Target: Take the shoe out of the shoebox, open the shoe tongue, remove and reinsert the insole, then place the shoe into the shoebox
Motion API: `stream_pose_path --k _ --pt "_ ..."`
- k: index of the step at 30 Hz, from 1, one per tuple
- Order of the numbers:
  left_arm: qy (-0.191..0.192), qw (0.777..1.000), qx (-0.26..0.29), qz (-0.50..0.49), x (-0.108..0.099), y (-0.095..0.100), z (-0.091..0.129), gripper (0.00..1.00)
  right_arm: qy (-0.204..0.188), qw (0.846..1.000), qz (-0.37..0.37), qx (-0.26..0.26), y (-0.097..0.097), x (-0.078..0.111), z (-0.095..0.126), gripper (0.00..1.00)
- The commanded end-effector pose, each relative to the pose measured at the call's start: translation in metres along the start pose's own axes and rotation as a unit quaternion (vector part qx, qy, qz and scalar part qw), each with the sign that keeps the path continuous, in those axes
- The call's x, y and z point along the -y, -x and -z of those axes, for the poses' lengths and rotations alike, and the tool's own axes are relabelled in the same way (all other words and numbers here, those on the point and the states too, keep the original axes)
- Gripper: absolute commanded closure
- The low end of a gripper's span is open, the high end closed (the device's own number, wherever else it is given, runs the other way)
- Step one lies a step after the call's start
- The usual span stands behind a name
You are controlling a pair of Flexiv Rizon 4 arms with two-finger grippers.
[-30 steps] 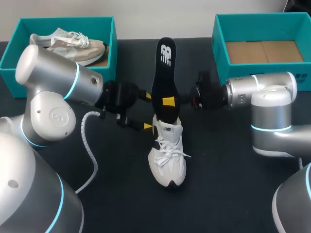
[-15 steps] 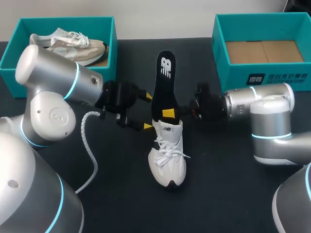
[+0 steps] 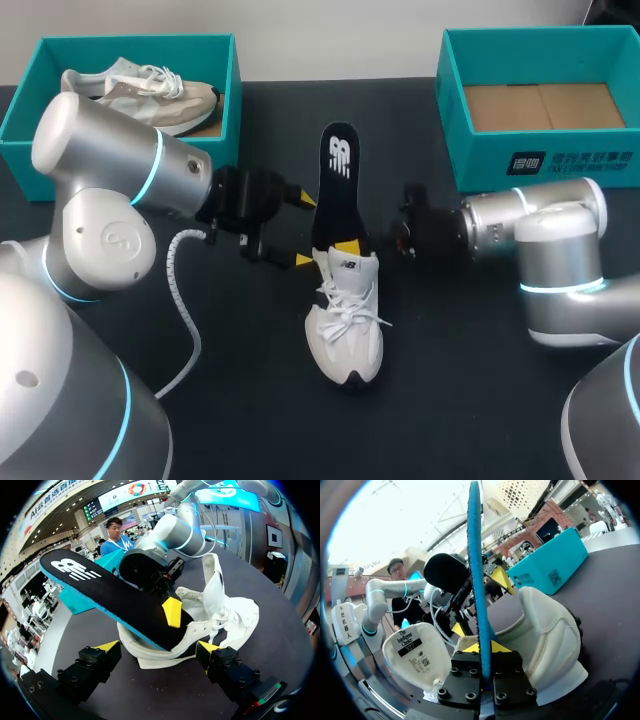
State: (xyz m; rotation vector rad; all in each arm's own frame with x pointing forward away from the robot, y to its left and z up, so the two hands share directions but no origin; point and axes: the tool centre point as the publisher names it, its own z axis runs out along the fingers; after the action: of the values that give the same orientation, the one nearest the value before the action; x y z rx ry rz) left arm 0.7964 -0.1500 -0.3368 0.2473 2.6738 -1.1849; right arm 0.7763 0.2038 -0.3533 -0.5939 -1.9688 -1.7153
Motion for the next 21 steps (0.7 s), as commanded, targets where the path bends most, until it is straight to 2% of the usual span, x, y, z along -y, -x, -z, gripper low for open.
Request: stream_pose_path --k 1,2,4,5,21 --pt "0.002 1.0 0.0 0.0 0.0 -0.001 0.0 0.0 0.008 1.0 0.009 0.015 -0.004 0.0 0.001 1.0" --pt "0.002 1.0 0.0 0.0 0.0 -0.001 0.0 0.0 0.008 1.0 0.011 0.015 -0.004 -0.002 0.001 1.0" --pt "0.002 1.0 0.0 0.0 0.0 -0.001 0.0 0.0 0.006 1.0 0.017 0.014 -0.004 -0.007 0.0 0.73" --pt "0.002 1.0 0.0 0.0 0.0 -0.001 0.0 0.0 0.005 1.0 0.019 0.014 -0.004 -0.008 0.0 0.63" --pt "0.002 1.0 0.0 0.0 0.0 -0.001 0.0 0.0 -0.01 0.998 0.063 0.021 -0.003 -0.042 -0.003 0.64"
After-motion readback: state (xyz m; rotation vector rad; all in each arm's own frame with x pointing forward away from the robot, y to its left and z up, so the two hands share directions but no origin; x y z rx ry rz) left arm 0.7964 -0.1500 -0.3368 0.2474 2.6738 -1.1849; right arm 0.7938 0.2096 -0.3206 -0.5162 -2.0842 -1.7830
